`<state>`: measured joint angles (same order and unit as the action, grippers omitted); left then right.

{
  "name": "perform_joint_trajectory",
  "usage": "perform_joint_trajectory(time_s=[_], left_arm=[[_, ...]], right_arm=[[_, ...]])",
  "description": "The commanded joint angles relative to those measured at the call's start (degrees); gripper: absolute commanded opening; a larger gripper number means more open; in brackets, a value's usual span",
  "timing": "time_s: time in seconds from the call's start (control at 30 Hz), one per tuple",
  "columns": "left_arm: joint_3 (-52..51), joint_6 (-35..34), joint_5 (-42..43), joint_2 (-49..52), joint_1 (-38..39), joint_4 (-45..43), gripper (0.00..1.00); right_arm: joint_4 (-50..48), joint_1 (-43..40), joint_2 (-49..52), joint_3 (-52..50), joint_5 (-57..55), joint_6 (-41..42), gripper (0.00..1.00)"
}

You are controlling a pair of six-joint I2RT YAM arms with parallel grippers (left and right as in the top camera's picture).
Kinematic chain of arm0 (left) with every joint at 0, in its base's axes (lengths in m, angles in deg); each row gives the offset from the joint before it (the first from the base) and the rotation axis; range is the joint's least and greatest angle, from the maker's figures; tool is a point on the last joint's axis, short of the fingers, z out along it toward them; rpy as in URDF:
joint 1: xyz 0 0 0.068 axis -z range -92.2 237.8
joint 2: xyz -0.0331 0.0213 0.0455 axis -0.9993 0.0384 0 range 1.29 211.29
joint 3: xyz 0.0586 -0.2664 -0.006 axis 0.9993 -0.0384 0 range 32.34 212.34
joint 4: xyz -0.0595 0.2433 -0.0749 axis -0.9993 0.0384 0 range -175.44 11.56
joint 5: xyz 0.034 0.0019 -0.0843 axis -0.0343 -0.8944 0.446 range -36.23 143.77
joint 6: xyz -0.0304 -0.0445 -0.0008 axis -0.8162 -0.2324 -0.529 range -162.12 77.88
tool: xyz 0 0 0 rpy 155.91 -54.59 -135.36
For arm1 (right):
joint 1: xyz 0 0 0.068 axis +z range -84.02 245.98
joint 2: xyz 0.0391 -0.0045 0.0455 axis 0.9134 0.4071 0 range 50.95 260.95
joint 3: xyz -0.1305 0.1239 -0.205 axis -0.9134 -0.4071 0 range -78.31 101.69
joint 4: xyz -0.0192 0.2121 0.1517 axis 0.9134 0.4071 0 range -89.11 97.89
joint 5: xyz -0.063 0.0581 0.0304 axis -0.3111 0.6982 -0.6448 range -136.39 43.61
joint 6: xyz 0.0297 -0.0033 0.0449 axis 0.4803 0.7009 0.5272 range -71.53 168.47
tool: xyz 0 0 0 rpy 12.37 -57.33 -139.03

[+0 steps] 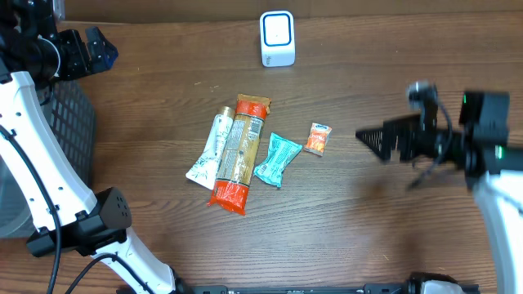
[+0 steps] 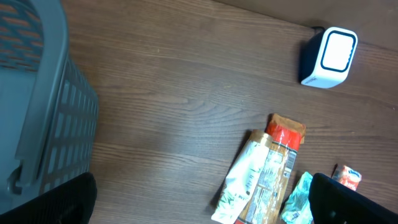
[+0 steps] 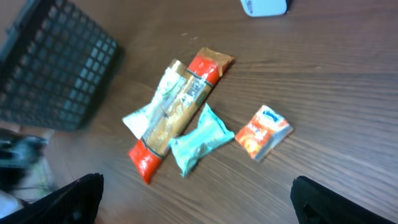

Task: Scan the item barcode
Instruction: 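Reach the right gripper to the Kleenex pack and grasp it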

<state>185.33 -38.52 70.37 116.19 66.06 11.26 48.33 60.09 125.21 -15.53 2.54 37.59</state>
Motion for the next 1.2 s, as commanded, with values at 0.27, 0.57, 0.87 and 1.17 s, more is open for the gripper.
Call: perform_joint_trajectory(time_s=[0.27,0.57,0.87,1.17], left_arm=[[0.1,1.2,0.8,0.1,0.5,0.1,0.99],[0.1,1.2,0.8,0.1,0.5,0.1,1.00],[0.1,1.2,0.8,0.1,0.5,0.1,1.00],[0.1,1.2,0.8,0.1,0.5,0.1,1.00]], right_arm=[[-2.8,2.3,18.5,5.6,1.1,14.9,0.88],[-12.2,15.3,27.5,5.6,-17.1,35.9,0.87],[-14.9,16.4,35.3,5.6,-16.2,38.1,0.72],[-16.2,17.2,40.5,5.5,-20.5,42.7,0.47]])
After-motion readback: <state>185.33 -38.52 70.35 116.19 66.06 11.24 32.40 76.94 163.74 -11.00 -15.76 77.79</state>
